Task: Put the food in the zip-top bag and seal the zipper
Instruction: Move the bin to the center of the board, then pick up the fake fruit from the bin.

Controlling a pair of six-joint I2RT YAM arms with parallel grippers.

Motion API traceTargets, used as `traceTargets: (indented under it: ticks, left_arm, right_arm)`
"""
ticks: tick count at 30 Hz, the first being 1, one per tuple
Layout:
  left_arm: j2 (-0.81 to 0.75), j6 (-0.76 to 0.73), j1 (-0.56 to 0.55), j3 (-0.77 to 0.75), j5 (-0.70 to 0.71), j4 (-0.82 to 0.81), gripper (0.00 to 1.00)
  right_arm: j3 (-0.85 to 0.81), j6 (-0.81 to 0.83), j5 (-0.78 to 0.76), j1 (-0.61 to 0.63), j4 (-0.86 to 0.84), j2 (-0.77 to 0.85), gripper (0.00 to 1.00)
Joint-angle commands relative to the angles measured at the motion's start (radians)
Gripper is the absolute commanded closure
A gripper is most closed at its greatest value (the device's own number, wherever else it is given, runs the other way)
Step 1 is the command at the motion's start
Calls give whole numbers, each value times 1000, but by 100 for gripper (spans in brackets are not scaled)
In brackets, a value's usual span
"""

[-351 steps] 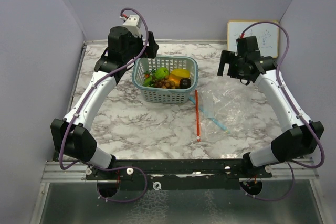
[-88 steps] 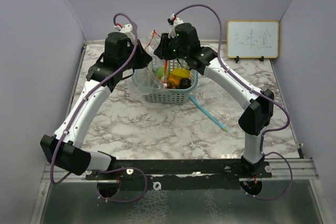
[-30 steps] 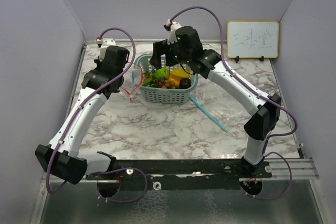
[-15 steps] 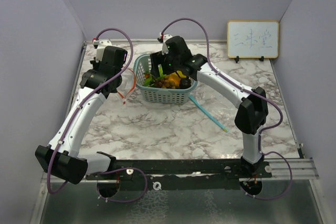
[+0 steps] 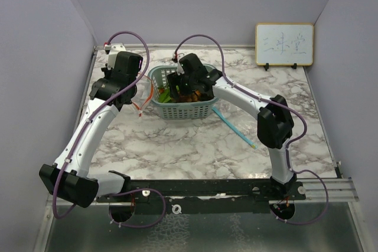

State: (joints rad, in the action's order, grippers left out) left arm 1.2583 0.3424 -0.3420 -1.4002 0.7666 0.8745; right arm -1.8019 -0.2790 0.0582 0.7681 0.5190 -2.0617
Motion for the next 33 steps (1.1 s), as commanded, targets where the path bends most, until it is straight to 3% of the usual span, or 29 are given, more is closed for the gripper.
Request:
traceTargets:
  ticks: [1,8,15,26,33]
  left_arm:
    - [-27,-2,5,-3,-29,-25,100]
    - [-23,9,5,-10,-42,-24,100]
    - [-28,22,5,1,-49,-35,100]
    - [3,12,6,-17,-62,-46,100]
    - [26,11,6,-37,-80,-49,100]
  right_arm:
    - [32,26,-83,28,28,81,34]
    - [-86,54,-158,29,102,125,28]
    - [-272,87,1,32,321,66,25]
    - [-108,49,43,106,292,90,25]
    - [23,1,-123,106,185,95,31]
